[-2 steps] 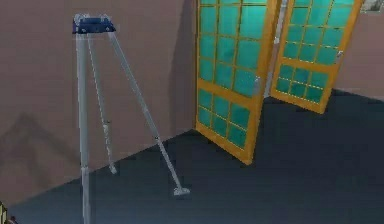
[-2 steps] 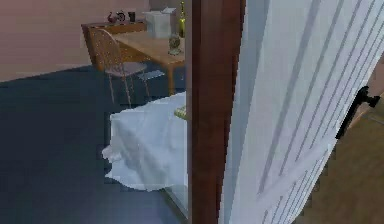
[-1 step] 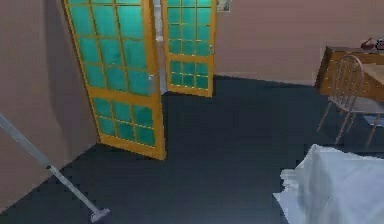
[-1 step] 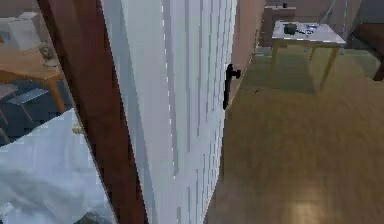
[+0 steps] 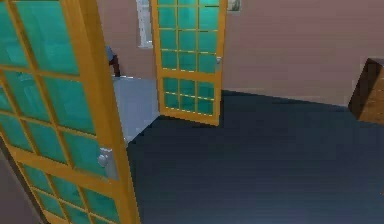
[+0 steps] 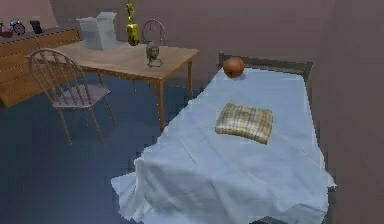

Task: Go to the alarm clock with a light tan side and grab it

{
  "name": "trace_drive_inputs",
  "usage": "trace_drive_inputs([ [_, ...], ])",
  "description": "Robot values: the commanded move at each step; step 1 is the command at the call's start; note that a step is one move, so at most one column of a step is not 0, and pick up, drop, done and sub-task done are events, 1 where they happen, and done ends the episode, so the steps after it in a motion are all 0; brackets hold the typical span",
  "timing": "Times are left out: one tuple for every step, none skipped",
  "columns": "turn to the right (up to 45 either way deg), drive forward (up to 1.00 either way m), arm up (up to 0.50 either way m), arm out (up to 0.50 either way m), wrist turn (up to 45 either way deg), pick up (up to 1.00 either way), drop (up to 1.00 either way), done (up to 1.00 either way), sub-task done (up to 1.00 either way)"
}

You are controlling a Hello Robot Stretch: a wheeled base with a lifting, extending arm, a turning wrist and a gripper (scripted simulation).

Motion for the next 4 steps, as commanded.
trace_drive_inputs([
  [3.0,0.0,0.0,0.0,0.0,0.0,0.0,0.0,0.0],
  [0.0,0.7,0.0,0.0,0.0,0.0,0.0,0.0,0.0],
  [9.0,0.0,0.0,0.0,0.0,0.0,0.0,0.0,0.0],
  [0.0,0.6,0.0,0.0,0.0,0.0,0.0,0.0,0.0],
])
